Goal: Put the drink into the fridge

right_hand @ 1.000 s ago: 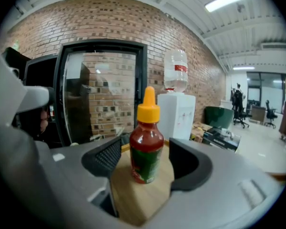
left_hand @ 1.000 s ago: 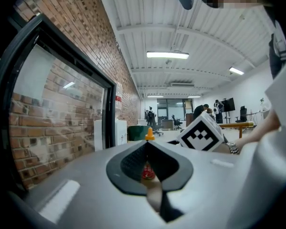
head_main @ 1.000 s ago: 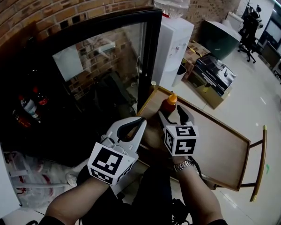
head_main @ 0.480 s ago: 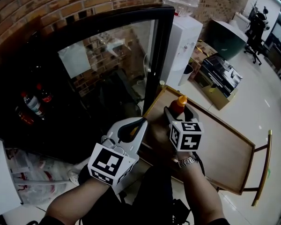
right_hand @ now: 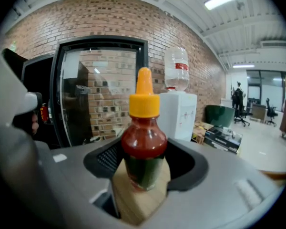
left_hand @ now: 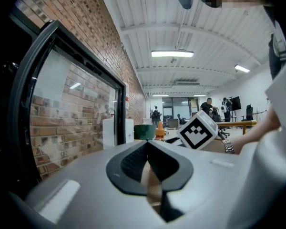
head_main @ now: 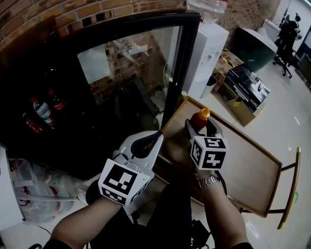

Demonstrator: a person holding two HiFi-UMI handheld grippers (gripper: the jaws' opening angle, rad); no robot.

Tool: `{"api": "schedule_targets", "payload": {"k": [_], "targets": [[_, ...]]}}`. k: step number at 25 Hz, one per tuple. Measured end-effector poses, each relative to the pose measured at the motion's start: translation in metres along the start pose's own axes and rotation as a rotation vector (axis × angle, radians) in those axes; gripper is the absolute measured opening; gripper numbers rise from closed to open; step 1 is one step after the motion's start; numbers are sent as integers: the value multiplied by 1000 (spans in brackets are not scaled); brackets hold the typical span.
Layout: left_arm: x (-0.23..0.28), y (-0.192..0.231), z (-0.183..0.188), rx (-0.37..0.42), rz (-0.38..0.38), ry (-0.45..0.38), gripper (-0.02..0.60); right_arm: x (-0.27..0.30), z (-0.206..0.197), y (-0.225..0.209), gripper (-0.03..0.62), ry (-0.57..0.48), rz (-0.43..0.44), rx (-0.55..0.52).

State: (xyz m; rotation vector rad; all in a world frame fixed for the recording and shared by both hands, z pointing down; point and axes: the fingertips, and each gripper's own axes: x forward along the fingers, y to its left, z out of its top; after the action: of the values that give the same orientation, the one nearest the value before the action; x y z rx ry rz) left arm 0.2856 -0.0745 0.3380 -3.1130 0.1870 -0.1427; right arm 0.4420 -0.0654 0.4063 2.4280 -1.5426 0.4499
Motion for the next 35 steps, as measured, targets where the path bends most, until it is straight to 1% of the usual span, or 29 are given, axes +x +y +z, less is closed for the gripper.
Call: {"api": "schedule_targets", "payload": {"k": [3, 7, 10, 13, 16, 19, 25, 27, 31, 35], "targets": [[-7, -3, 4, 5, 4, -8, 5, -11, 10, 10, 273, -22, 22, -10], [-23, -5, 14, 6, 39, -35, 5, -30, 23, 34, 273, -55, 78, -36], [-41, -1, 15, 23, 71, -40, 5, -47, 36, 63, 275, -90, 139, -58], [-65, 6, 18, 22, 119, -53, 5, -63, 48, 103, 273, -125, 215, -83], [-97, 20, 21, 31, 183, -65, 5, -74, 58, 150, 273, -155, 306, -111], [-135, 39, 17, 23, 266, -73, 5, -78, 64, 200, 273, -171, 395, -142], [-219, 75, -1, -12, 456, -63, 5, -78, 63, 300, 273, -181, 570, -204], [-245, 85, -5, -15, 507, -59, 5, -78, 64, 331, 273, -185, 619, -218], [-286, 103, -11, -10, 568, -40, 5, -75, 65, 384, 273, -184, 688, -230], [-316, 124, -14, -12, 618, -33, 5, -67, 64, 429, 274, -175, 741, -246]]}}
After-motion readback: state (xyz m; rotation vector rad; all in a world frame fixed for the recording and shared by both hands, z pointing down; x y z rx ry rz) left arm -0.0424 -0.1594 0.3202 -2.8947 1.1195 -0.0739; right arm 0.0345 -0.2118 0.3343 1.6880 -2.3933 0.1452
